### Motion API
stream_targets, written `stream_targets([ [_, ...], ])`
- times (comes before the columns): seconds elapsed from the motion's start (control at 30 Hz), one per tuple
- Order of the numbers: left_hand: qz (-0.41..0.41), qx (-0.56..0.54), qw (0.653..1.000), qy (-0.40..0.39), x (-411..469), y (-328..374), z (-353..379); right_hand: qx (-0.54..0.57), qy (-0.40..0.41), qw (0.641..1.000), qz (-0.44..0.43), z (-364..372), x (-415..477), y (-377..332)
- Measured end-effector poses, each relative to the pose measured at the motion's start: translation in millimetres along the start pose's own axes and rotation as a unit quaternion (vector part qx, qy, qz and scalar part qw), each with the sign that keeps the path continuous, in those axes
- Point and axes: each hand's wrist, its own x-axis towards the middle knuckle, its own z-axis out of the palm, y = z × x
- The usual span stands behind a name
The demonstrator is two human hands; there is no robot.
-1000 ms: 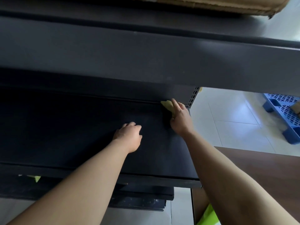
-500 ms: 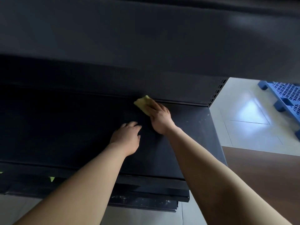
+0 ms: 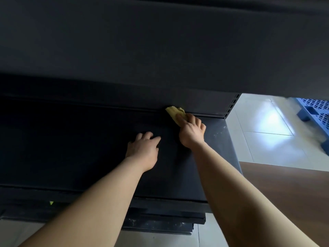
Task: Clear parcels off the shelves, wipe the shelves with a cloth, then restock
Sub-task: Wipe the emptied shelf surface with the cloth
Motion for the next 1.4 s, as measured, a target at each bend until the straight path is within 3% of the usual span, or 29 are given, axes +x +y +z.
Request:
stream_targets([
  [0.13,0.017,-0.007,1.0,-0.014,4,32,4,-0.025,0.025,0.996,0.077,-19,-10,61],
  [0.27,0.016,0.006,1.0,-0.025,5,43,7,0.026,0.012,0.984,0.178,-42,-7,105],
  [0.43,0.023,0.019,0.999,-0.03,5,42,6,0.136,0.04,0.935,0.324,-54,-11,133],
  [0.5,0.023,0.02,0.999,-0.035,5,41,6,0.168,0.082,0.937,0.294,-54,-15,122],
  [0.6,0.023,0.026,0.998,-0.045,5,41,7,0.19,0.132,0.957,0.174,-48,-20,89],
  [0.77,0.022,0.017,0.999,-0.03,7,42,8,0.011,0.05,0.999,0.014,-20,-15,50],
  [0.87,0.022,0.017,0.999,-0.025,8,41,8,-0.038,0.042,0.998,0.028,-23,-2,71],
  [1.07,0.028,0.031,0.999,-0.034,6,38,9,-0.005,-0.004,0.978,0.207,-48,-10,131],
  [1.17,0.01,0.02,0.999,-0.033,-1,36,7,0.016,0.05,0.986,0.161,-48,-31,114],
  [1.27,-0.012,0.015,0.999,-0.026,-16,27,7,0.008,0.028,0.998,0.06,-27,-56,69],
  [1.33,-0.019,0.013,0.999,-0.023,-28,21,9,-0.006,0.011,0.998,0.059,-20,-70,56],
  [1.4,-0.021,0.006,1.0,-0.02,-41,18,12,-0.014,0.009,0.994,0.111,-25,-81,67],
])
